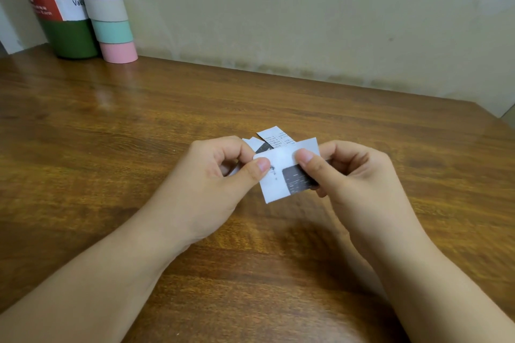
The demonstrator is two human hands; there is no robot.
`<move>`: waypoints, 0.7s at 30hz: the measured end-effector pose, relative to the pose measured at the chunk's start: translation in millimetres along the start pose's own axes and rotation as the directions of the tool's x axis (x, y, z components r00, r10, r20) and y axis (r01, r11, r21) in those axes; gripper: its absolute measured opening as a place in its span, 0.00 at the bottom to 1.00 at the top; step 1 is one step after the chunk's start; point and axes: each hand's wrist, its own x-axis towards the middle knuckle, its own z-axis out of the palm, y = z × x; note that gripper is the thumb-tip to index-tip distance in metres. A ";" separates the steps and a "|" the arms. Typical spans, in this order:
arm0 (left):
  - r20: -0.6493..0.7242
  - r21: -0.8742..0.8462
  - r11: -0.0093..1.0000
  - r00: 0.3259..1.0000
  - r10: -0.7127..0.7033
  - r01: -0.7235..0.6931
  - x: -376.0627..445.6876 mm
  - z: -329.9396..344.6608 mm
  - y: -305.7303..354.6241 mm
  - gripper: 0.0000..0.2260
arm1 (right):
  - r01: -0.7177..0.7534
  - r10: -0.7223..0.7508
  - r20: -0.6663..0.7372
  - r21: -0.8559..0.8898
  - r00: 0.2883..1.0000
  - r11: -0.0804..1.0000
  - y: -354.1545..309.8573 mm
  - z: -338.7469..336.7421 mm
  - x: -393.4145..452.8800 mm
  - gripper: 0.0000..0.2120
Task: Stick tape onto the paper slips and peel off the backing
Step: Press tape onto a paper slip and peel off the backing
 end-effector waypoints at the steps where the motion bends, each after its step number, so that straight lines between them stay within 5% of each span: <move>1: -0.006 0.002 1.000 1.000 0.002 -0.002 0.2 0.2 -0.2 0.10 | 0.003 -0.003 -0.015 0.002 1.000 1.000 0.3 -0.7 0.7 0.10; 15: 0.048 0.009 1.000 0.999 -0.026 0.026 -2.1 -1.4 1.4 0.12 | -0.125 0.101 0.194 0.114 0.976 0.986 -0.3 8.1 -5.0 0.05; 21: 0.007 0.043 0.998 0.999 -0.044 0.043 -1.0 -0.8 1.3 0.11 | -0.066 0.061 0.073 0.071 0.995 0.995 -3.1 0.6 -0.4 0.06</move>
